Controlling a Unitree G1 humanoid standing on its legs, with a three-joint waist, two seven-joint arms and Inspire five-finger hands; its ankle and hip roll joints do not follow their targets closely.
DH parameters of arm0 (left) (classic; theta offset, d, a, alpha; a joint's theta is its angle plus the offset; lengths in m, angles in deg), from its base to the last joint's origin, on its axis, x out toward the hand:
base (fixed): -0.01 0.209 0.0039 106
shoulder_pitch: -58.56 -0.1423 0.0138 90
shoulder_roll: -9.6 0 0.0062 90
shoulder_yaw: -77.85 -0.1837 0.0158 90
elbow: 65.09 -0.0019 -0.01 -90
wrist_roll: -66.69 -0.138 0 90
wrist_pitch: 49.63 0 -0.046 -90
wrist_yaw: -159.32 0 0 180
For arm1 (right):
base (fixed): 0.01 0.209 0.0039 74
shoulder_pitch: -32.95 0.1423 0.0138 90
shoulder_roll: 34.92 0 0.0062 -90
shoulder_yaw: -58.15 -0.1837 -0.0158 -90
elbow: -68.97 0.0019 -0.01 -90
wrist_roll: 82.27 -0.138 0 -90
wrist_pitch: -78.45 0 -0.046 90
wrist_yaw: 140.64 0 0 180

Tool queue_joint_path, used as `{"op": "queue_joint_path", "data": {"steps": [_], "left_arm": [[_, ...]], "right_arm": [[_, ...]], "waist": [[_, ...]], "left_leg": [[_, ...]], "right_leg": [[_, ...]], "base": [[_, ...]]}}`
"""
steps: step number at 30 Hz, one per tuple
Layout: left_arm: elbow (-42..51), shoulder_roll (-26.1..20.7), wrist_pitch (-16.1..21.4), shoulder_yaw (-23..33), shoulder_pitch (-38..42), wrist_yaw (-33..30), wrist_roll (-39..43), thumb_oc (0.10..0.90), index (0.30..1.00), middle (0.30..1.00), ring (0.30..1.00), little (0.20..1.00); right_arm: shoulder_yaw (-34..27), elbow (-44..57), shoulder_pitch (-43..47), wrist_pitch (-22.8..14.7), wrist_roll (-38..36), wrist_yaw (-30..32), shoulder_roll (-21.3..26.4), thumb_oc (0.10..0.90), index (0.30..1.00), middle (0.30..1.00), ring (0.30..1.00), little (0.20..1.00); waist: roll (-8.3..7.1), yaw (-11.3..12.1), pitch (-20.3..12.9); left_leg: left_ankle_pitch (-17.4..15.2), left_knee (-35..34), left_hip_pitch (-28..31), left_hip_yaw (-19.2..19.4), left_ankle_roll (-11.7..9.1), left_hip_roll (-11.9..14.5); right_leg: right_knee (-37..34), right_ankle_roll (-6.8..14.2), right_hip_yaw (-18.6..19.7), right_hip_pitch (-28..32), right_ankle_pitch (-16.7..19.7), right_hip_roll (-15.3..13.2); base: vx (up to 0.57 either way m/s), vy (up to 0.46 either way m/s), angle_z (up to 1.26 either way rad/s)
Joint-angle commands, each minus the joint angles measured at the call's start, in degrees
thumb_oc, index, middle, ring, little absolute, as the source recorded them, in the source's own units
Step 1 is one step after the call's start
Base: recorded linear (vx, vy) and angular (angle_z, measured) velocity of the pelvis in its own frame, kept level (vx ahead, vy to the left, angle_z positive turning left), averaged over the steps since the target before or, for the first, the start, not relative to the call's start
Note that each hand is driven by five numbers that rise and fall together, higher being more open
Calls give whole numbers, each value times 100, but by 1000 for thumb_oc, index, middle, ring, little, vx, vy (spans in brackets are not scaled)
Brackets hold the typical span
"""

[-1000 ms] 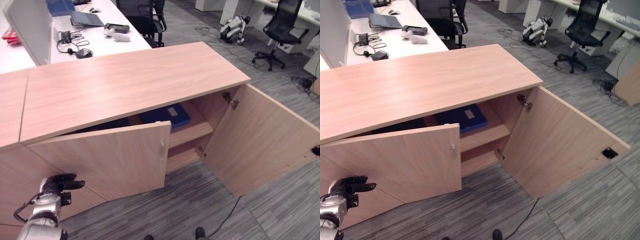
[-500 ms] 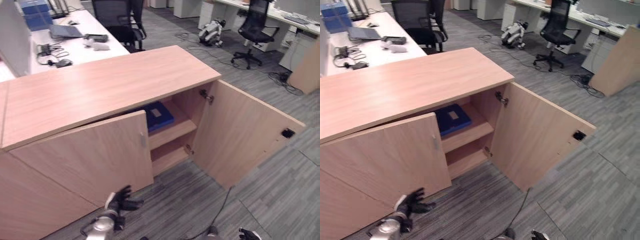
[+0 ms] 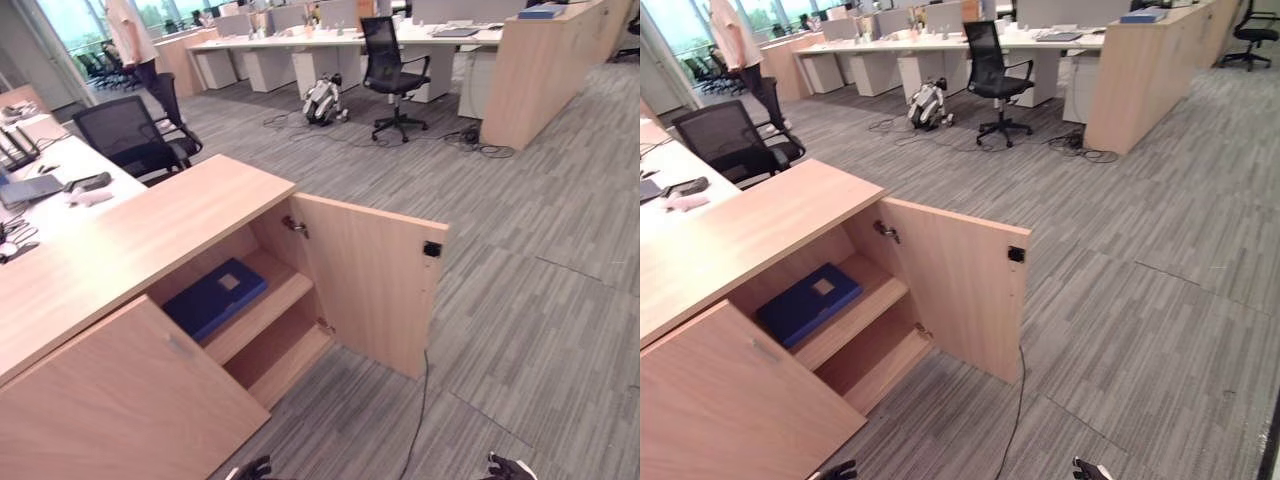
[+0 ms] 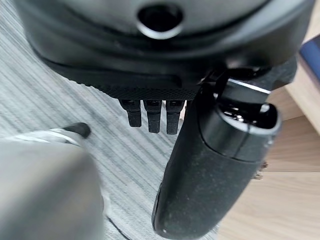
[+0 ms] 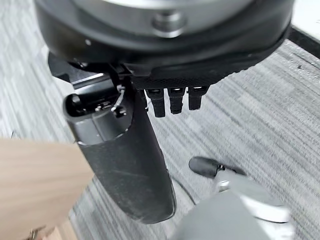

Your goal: Put the empty folder in the office cabinet

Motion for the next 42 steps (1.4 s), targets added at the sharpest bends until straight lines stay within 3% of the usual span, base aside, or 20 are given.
{"op": "queue_joint_path", "data": {"steps": [1,2,3,6,11,16,22,28,37,42], "left_arm": [[244,-249,104,-212,403,26,-384,800,900,900,900,900],[243,-250,104,-212,405,26,-384,800,900,900,900,900],[229,-189,106,-369,408,34,-426,800,900,900,900,900],[201,-202,115,-494,457,36,-519,800,900,900,900,900],[160,-258,82,-555,348,63,-830,800,900,900,900,900],[242,-385,73,-559,333,26,-889,800,900,900,900,900],[351,-577,65,-760,240,96,-948,800,900,900,900,900],[232,-563,17,-873,173,104,-845,800,900,900,900,900],[159,-454,-18,-954,149,-11,-700,800,900,900,900,900],[153,-400,-31,-969,181,-74,-684,800,900,900,900,900]], "right_arm": [[92,14,547,-188,-19,86,132,800,900,900,900,900],[92,13,549,-188,-19,86,131,800,900,900,900,900],[117,40,660,-207,-76,106,156,800,900,900,900,900],[186,55,799,-234,-139,141,95,800,900,900,900,900],[244,53,776,-256,-72,93,-8,800,900,900,900,900],[197,235,1112,-301,-261,134,38,800,900,900,900,900],[504,519,2853,-397,-300,290,671,800,900,900,900,900],[716,368,4166,-457,-579,410,854,800,900,900,900,900],[907,646,4991,-537,-874,546,659,800,900,900,900,900],[1051,921,4991,-541,-853,554,385,800,900,900,900,900]], "waist": [[-191,131,506],[-198,131,484],[-237,287,516],[-273,394,606],[-196,384,478],[-237,431,289],[-423,714,176],[-513,922,100],[-542,1047,83],[-541,1057,83]], "left_leg": [[-1162,509,-77,-93,203,-662],[-1142,493,-99,-90,210,-673],[-1729,-222,-325,-510,367,-1212],[-1691,-436,-586,-764,357,-1438],[-1713,-938,-79,-633,418,-1415],[-1684,-1488,339,-539,483,-1488],[-1809,-1519,438,-588,565,-1526],[-1844,-1519,432,-610,575,-1537],[-1845,-1519,380,-685,582,-1551],[-1839,-1519,366,-713,581,-1557]], "right_leg": [[-153,288,243,596,-588,-202],[-157,289,244,568,-574,-212],[-170,336,423,613,-612,-192],[-162,342,551,681,-660,-138],[-145,328,542,824,-685,-57],[-124,373,454,871,-693,-36],[-54,428,346,940,-716,-47],[-130,461,307,982,-687,-69],[-161,459,255,970,-671,-85],[-166,454,239,972,-662,-88]], "base": [[71,-42,-54],[183,-64,-56],[127,-34,-36],[68,-30,-23],[106,16,-35],[93,47,8],[25,45,9],[13,22,10],[1,3,1],[2,1,1]]}}
